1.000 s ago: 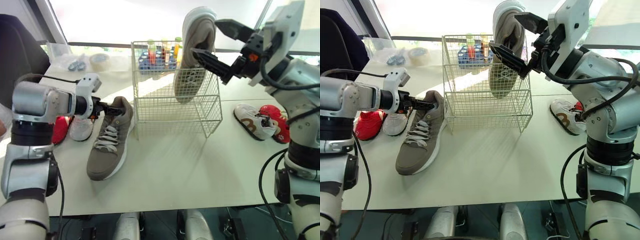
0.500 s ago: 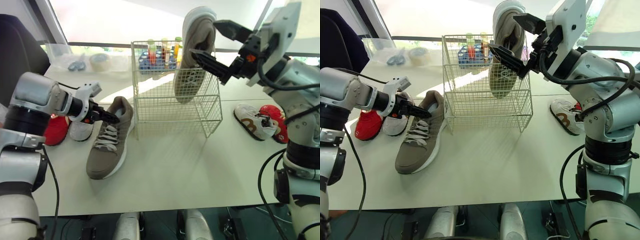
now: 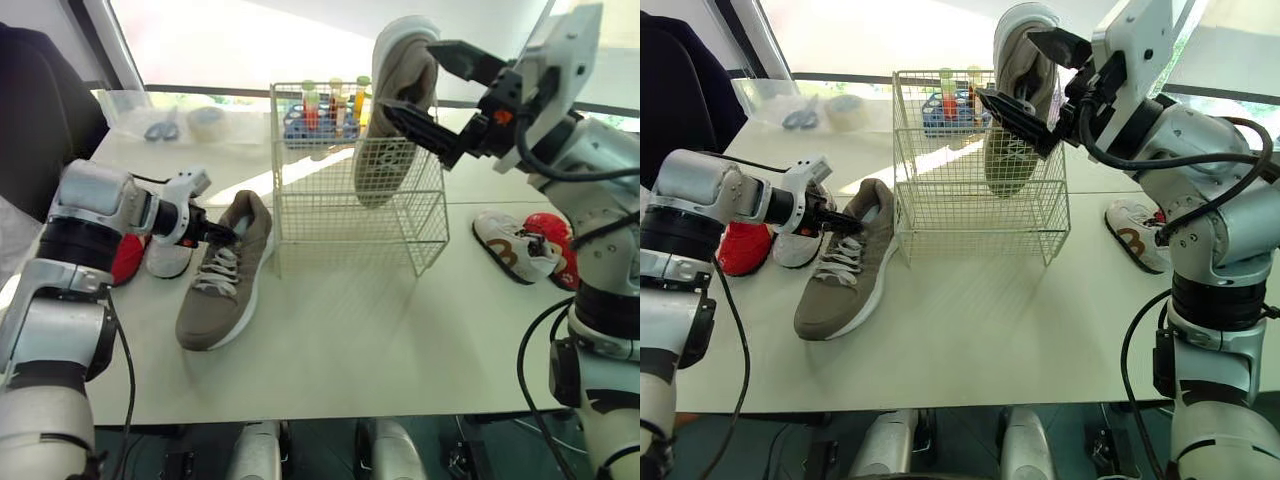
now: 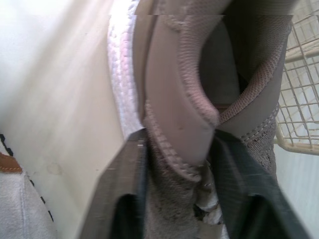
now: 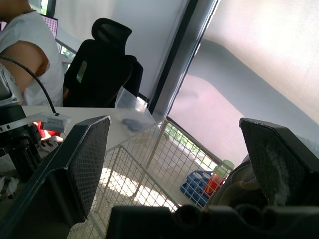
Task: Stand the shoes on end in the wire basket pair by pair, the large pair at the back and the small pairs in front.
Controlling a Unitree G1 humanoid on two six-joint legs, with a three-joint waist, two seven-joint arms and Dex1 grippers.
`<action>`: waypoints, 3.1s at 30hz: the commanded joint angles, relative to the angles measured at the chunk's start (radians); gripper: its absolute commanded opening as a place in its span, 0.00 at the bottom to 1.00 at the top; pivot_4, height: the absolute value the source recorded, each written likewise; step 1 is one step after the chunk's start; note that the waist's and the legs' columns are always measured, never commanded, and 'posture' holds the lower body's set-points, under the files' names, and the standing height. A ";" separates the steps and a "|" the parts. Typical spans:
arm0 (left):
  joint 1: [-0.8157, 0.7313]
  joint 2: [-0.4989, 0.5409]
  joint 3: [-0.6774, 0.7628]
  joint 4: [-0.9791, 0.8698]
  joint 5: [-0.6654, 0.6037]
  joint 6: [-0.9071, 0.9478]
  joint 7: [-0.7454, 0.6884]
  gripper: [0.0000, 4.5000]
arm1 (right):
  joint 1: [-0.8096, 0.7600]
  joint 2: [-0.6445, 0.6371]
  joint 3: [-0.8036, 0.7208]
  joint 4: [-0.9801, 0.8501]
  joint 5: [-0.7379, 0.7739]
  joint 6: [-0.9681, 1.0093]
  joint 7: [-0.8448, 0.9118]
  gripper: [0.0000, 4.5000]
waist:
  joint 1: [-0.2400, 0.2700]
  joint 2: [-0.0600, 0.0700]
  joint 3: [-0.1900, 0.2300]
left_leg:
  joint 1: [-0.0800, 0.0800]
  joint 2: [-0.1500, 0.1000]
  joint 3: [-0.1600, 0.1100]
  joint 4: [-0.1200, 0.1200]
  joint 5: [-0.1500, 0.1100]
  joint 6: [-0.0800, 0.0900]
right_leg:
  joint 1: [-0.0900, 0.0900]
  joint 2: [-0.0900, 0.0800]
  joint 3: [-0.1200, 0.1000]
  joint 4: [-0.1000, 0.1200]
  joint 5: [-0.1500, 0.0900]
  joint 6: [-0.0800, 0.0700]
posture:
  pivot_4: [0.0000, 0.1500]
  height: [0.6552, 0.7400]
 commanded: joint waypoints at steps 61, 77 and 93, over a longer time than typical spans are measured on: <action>0.024 -0.743 0.449 0.366 0.216 -2.041 0.497 0.11 | -0.022 -0.025 -0.046 -0.061 -0.010 0.034 -0.035 1.00 | 0.007 -0.003 0.002 | -0.011 0.000 -0.001 0.011 -0.004 0.007 | -0.002 0.000 -0.001 -0.003 0.003 0.004 | 1.00 1.00; 0.306 -0.642 0.356 -0.377 0.052 -1.535 0.410 1.00 | 0.012 -0.051 -0.071 -0.061 -0.004 0.035 -0.015 1.00 | 0.004 -0.002 0.001 | -0.011 0.000 -0.001 0.011 -0.004 0.007 | -0.002 0.000 -0.001 -0.002 0.003 0.004 | 1.00 1.00; 0.412 -0.056 0.507 -0.796 -0.680 -0.519 0.090 1.00 | 0.467 -0.333 -0.262 0.109 -0.147 0.155 -0.020 1.00 | 0.007 -0.001 0.001 | -0.009 0.000 -0.002 0.011 -0.004 0.006 | 0.000 0.000 -0.001 -0.004 0.000 0.000 | 1.00 1.00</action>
